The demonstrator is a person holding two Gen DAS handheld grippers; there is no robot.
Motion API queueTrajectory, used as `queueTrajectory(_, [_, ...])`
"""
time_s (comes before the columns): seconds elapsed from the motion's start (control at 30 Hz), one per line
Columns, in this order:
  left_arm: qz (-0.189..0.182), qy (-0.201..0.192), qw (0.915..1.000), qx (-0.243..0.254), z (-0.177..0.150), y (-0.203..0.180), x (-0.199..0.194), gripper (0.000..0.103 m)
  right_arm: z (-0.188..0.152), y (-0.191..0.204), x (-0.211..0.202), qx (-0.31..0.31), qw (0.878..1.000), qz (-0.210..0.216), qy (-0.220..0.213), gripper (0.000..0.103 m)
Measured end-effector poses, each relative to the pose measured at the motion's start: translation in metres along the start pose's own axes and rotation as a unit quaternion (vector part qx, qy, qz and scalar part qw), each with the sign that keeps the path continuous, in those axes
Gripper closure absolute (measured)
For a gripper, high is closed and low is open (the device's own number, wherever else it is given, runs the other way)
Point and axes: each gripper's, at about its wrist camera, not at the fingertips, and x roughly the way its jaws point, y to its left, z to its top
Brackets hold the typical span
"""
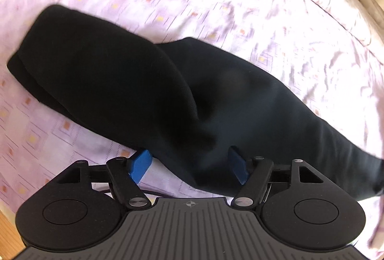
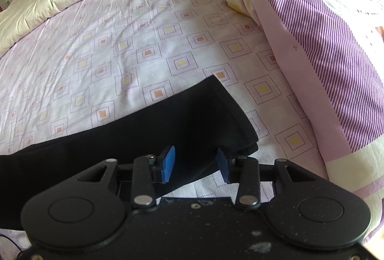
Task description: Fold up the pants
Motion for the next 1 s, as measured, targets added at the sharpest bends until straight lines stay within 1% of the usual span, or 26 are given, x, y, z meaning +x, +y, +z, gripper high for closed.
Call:
queueTrajectory(0.13, [0.005, -0.012, 0.9994, 0.031, -0.002, 0.001, -0.014, 0.033, 0.003, 0.007, -0.019, -0.006, 1.0, 0.002, -0.029, 0.061])
queueTrajectory(0.17, [0.009, -0.015, 0.999, 0.041, -0.002, 0.003, -0.017, 0.032, 0.004, 0.01, -0.024, -0.01, 0.999, 0.007, -0.037, 0.06])
queueTrajectory(0.27, [0.019, -0.015, 0.9976, 0.065, 0.003, 0.014, -0.024, 0.032, 0.005, 0.025, -0.039, -0.025, 0.998, 0.013, -0.052, 0.058])
queueTrajectory(0.37, [0.019, -0.012, 0.9966, 0.079, 0.013, 0.032, -0.027, 0.032, 0.002, 0.05, -0.052, -0.046, 0.997, 0.02, -0.062, 0.057])
queueTrajectory(0.47, [0.026, -0.012, 0.9951, 0.095, 0.026, 0.052, -0.028, 0.032, -0.005, 0.085, -0.064, -0.071, 0.995, 0.035, -0.068, 0.057])
queueTrajectory(0.57, [0.036, -0.004, 0.993, 0.112, 0.041, 0.076, -0.028, 0.032, -0.018, 0.135, -0.075, -0.099, 0.991, 0.073, -0.062, 0.054])
queueTrajectory(0.6, [0.041, 0.001, 0.9922, 0.118, 0.046, 0.084, -0.028, 0.032, -0.023, 0.154, -0.078, -0.11, 0.989, 0.085, -0.058, 0.052])
queueTrajectory(0.67, [0.049, 0.009, 0.9908, 0.126, 0.058, 0.098, -0.027, 0.032, -0.036, 0.195, -0.084, -0.138, 0.982, 0.116, -0.051, 0.05])
queueTrajectory(0.8, [0.049, 0.017, 0.9893, 0.136, 0.081, 0.127, -0.018, 0.032, -0.068, 0.282, -0.095, -0.195, 0.965, 0.171, -0.03, 0.05])
queueTrajectory(0.87, [0.048, 0.02, 0.9892, 0.137, 0.093, 0.142, -0.014, 0.032, -0.084, 0.322, -0.1, -0.222, 0.953, 0.203, -0.022, 0.05])
queueTrajectory(0.93, [0.04, 0.021, 0.9888, 0.142, 0.104, 0.154, -0.009, 0.032, -0.097, 0.357, -0.104, -0.246, 0.944, 0.219, -0.02, 0.05])
queueTrajectory(1.0, [0.035, 0.021, 0.9876, 0.151, 0.114, 0.163, -0.007, 0.032, -0.106, 0.389, -0.103, -0.254, 0.938, 0.236, -0.013, 0.05])
